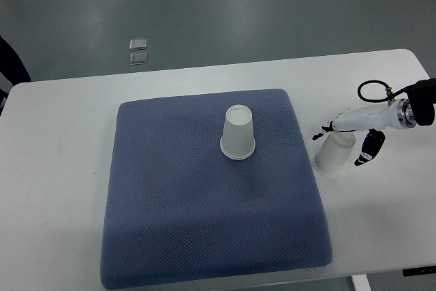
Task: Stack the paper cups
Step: 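Lower the right hand around the second white cup and close fingers, then lift the held cup and carry it over the cup on the pad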
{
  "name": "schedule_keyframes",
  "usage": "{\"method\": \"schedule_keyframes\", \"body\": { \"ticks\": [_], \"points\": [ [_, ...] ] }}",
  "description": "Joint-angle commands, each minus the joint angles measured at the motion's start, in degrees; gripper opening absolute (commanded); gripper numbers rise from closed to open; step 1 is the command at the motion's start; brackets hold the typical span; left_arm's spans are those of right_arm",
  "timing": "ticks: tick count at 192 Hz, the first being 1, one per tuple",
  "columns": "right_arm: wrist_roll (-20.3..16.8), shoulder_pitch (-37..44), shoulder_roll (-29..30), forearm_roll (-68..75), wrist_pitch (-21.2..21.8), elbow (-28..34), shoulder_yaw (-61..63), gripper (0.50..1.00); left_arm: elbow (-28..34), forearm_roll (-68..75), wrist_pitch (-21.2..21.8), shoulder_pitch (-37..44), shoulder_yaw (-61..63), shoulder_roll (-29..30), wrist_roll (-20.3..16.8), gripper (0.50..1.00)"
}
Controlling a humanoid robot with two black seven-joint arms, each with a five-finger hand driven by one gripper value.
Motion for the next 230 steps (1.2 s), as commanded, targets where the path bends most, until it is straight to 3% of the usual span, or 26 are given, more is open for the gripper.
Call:
{"method": "schedule_keyframes", "body": {
  "ticks": [1,43,62,128,191,230],
  "points": [
    [0.00,0.06,0.07,-0.03,-0.62,-0.01,-0.13,0.891,0.00,0.00,0.00,0.00,0.00,0.00,0.00,1.000],
    [0.00,0.15,-0.02,-0.20,-1.15,-0.09,-0.13,0.864,0.00,0.00,0.00,0.00,0.00,0.00,0.00,1.000],
    [-0.09,-0.03,0.07,-0.90,-1.15,-0.09,-0.21,0.801,0.00,0.00,0.00,0.00,0.00,0.00,0.00,1.000],
    [0.00,0.59,0.24,-1.35,-1.06,-0.45,-0.57,0.662,0.00,0.00,0.00,0.00,0.00,0.00,0.00,1.000],
    [0.09,2.70,-0.28,-1.70,-0.18,-0.45,-0.65,0.654,0.00,0.00,0.00,0.00,0.00,0.00,0.00,1.000],
    [0.62,10.25,-0.81,-1.35,3.25,-0.36,-0.39,0.654,0.00,0.00,0.00,0.00,0.00,0.00,0.00,1.000]
  ]
}}
